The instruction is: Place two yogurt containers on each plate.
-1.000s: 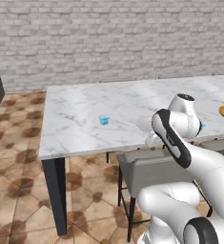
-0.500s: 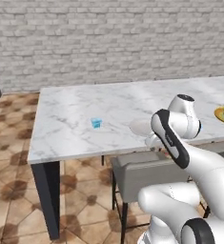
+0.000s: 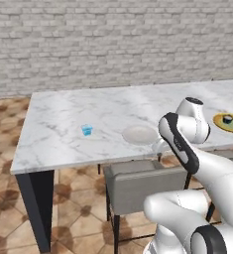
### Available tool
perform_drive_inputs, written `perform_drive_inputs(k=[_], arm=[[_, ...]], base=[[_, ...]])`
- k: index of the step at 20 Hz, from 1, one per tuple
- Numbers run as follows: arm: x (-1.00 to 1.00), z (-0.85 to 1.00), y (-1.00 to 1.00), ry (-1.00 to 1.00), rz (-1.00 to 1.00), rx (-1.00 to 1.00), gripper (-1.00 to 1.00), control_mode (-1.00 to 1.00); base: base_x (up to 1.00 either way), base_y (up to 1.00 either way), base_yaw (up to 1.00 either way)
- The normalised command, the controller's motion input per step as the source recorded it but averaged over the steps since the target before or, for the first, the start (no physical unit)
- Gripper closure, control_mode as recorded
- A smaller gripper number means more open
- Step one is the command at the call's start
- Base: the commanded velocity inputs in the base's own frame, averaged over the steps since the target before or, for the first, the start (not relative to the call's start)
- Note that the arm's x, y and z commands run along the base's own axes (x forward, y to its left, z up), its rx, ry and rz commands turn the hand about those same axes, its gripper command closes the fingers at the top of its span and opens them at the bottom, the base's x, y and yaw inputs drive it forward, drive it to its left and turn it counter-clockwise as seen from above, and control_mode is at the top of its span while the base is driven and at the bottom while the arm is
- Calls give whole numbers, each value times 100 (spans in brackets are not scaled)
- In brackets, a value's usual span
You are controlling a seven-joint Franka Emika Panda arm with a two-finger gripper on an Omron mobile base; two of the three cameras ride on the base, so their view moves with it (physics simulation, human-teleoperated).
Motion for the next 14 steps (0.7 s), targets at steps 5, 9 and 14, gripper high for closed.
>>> perform_drive_inputs(k=[5, 9, 14], arm=[[0, 0, 0, 0, 0, 0, -100, 100], [0, 0, 0, 0, 0, 0, -100, 100], [0, 0, 0, 0, 0, 0, -100, 100]], base=[[65, 48, 0], [84, 47, -2], [98, 33, -4]])
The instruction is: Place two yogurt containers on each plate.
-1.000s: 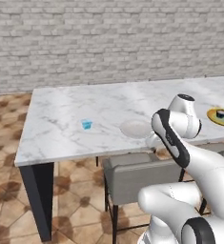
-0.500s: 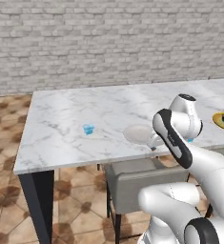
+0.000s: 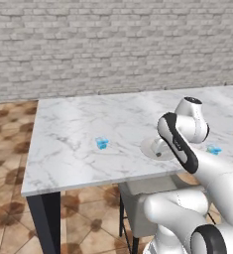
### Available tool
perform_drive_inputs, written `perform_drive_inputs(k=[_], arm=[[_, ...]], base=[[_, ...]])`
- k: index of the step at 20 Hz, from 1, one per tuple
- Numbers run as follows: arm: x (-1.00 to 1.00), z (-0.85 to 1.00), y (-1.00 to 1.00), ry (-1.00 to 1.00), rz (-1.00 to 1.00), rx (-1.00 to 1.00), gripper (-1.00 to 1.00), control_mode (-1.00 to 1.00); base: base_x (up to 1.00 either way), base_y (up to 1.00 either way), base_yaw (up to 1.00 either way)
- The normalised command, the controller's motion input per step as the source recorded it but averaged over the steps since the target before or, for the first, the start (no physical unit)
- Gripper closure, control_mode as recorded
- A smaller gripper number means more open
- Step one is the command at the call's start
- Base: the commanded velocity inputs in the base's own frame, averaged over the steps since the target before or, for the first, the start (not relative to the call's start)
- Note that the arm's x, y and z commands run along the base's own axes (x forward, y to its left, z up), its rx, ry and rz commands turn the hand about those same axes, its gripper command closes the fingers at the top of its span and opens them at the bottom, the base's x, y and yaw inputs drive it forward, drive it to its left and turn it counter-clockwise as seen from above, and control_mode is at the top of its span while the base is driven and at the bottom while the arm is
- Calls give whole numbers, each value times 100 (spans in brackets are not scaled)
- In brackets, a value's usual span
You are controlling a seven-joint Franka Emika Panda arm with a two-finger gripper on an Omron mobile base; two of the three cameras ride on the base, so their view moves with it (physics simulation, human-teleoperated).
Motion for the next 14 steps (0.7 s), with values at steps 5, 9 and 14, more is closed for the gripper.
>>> perform_drive_inputs(k=[5, 9, 14], arm=[[0, 0, 0, 0, 0, 0, -100, 100], [18, 0, -5, 0, 0, 0, -100, -100], [54, 0, -44, 0, 0, 0, -100, -100]], base=[[99, -1, -4], [62, -3, 0], [0, 0, 0]])
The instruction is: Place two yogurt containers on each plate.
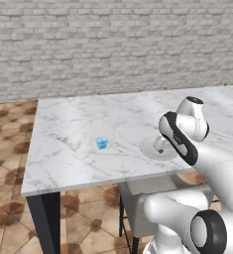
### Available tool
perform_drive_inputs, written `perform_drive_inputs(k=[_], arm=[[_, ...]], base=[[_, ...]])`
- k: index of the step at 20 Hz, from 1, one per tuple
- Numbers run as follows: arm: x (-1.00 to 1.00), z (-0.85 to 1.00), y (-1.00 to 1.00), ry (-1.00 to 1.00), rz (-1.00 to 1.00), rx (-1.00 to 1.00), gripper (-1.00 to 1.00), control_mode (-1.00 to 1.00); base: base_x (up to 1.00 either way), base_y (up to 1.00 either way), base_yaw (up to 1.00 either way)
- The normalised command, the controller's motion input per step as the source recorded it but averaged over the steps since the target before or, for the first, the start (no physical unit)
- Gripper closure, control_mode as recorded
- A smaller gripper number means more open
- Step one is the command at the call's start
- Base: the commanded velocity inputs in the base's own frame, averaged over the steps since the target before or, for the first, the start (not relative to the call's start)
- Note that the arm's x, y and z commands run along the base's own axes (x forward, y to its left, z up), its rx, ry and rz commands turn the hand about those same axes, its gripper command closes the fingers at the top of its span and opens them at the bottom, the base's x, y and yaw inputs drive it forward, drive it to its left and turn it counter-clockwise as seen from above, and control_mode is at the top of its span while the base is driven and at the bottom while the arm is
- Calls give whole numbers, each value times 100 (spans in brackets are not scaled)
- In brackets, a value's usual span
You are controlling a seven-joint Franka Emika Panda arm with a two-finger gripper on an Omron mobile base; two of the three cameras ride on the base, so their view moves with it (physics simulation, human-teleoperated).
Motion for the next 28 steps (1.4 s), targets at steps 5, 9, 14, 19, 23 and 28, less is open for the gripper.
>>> perform_drive_inputs(k=[5, 9, 14, 19, 23, 28], arm=[[20, 0, -76, 0, 0, -10, -100, -100], [5, 0, -97, -4, 0, -11, -100, -100], [3, -12, -100, -1, 0, -7, -100, -100], [13, -22, -100, 0, -4, 3, -100, -100], [35, -10, -99, 0, -6, 11, -100, -100], [40, 0, -81, 3, -6, 13, -100, -100]], base=[[0, 0, 0], [0, 0, 0], [0, 0, 0], [0, 0, 0], [0, 0, 0], [0, 0, 0]])
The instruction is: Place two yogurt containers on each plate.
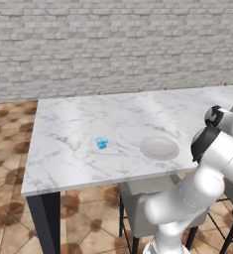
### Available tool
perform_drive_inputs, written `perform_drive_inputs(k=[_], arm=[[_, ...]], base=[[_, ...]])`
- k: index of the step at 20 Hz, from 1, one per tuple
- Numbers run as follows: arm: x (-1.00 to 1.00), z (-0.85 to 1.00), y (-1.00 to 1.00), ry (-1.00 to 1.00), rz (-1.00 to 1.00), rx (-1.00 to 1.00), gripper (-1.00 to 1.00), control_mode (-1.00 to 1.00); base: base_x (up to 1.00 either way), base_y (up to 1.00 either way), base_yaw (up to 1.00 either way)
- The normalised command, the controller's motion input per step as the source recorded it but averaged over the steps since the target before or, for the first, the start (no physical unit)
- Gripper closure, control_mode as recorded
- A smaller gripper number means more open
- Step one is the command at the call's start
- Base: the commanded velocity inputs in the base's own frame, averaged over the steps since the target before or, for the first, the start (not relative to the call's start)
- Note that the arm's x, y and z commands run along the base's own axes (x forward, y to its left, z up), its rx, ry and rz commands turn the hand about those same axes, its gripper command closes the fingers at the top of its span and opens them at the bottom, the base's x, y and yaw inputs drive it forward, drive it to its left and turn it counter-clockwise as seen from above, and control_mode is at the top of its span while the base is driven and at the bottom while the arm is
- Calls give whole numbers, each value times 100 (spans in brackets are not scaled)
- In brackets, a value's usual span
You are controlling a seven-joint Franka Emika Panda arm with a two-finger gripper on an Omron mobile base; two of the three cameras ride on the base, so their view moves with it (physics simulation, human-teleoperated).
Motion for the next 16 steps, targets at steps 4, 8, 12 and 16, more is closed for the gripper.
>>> perform_drive_inputs(k=[4, 8, 12, 16], arm=[[43, 0, -53, 7, -3, 12, -100, -100], [41, 0, -17, 7, -1, 2, -100, -100], [35, -6, 0, 1, 0, 0, -100, -100], [16, -19, -3, 5, 0, 0, -100, -100]], base=[[0, 0, 0], [0, 0, 0], [0, 0, 0], [0, 0, 0]])
